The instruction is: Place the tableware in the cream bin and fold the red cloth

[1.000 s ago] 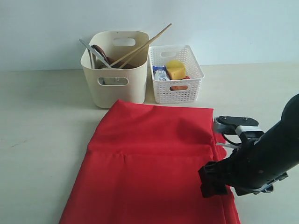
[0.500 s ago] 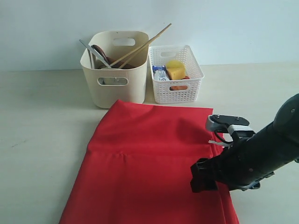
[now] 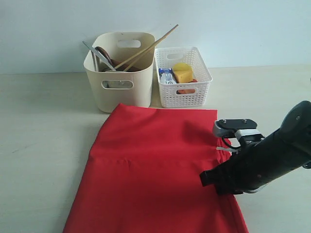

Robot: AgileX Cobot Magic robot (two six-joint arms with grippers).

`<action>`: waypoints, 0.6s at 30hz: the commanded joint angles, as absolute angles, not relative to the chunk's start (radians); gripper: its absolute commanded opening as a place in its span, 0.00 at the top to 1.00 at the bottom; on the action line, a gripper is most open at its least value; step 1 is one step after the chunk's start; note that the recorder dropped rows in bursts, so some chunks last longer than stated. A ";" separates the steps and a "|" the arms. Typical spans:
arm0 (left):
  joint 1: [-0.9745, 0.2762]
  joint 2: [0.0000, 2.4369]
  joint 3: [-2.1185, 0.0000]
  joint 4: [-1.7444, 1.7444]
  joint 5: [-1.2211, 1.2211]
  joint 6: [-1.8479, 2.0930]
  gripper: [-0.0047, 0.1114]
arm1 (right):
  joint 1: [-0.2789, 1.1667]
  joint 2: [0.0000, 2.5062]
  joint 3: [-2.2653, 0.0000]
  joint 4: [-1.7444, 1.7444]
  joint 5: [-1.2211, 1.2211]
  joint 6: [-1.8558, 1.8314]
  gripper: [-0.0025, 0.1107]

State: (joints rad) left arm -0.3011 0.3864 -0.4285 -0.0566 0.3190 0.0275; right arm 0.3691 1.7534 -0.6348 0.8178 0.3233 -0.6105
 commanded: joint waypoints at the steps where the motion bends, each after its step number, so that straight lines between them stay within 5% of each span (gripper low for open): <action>1: -0.299 0.390 -0.424 -0.053 0.311 0.023 0.96 | 0.367 1.770 -0.662 0.768 0.356 -0.622 0.98; 18: -0.299 0.145 -0.266 -0.053 0.311 0.023 0.96 | 0.352 1.770 -0.833 -0.198 0.790 0.196 0.98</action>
State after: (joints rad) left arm -0.3011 0.1994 -0.3040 -0.0549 0.3208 0.0275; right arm 0.3691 1.7698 -0.8220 -0.1028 0.7146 0.1463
